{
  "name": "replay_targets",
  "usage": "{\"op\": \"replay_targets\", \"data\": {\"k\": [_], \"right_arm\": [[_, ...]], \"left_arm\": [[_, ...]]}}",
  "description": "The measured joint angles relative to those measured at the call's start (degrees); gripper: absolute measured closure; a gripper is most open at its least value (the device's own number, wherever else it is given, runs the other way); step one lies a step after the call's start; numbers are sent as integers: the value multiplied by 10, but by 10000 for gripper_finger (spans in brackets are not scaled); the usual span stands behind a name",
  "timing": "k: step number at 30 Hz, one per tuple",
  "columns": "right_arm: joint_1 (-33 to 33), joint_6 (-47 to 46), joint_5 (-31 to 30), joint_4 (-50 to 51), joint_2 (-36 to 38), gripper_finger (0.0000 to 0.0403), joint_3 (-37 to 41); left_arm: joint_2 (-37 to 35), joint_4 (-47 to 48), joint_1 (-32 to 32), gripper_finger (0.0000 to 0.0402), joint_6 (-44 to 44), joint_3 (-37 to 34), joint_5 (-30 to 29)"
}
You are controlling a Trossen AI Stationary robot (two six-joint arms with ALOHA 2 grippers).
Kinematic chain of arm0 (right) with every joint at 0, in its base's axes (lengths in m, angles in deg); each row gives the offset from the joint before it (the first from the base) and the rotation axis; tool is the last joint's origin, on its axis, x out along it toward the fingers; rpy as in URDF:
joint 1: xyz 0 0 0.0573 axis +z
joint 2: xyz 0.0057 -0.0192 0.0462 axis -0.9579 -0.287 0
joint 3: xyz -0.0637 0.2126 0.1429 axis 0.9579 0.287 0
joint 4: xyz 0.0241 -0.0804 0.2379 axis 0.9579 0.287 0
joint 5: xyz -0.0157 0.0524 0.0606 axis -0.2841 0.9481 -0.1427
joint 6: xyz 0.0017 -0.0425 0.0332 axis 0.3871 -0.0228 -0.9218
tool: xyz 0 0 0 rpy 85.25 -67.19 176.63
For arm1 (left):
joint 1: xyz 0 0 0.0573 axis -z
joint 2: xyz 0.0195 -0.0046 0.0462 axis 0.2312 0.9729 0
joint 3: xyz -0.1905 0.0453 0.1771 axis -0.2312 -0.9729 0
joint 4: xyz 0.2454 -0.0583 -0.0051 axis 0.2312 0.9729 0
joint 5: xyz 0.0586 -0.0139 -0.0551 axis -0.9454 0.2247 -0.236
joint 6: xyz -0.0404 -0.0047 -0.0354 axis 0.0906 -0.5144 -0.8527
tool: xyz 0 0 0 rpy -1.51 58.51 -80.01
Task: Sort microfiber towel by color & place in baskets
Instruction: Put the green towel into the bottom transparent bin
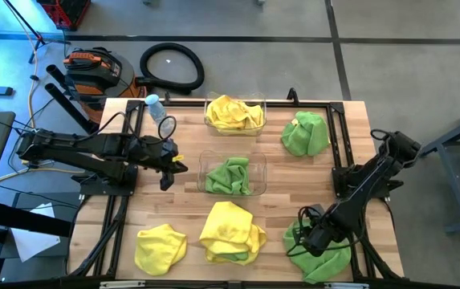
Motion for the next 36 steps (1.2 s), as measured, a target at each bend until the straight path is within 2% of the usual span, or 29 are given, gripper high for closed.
{"op": "replay_targets", "data": {"k": [7, 12, 18, 22, 28, 32, 34, 36], "right_arm": [[24, 10, 49, -34, -66, 219, 0], [34, 11, 67, -59, -118, 217, -2], [33, 61, 84, -104, -155, 221, -5], [21, 84, 86, -106, -156, 262, -4], [-7, 140, 79, -115, -156, 384, -3], [-21, 152, 69, -108, -148, 384, -1], [-22, 148, 22, -93, -130, 392, 1], [-22, 138, -55, -79, -102, 398, 3]], "left_arm": [[0, -2, 0, 401, -5, 0, -4], [0, -2, 0, 401, -5, 0, -8], [0, -4, 0, 401, -10, 0, -13], [0, -16, 0, 401, -10, 0, -13], [0, -36, 0, 401, 0, 0, -16], [0, -36, 0, 401, 11, 0, -19], [0, -36, 0, 402, 11, 0, -22], [0, -36, 0, 401, 21, 0, -29]]}}
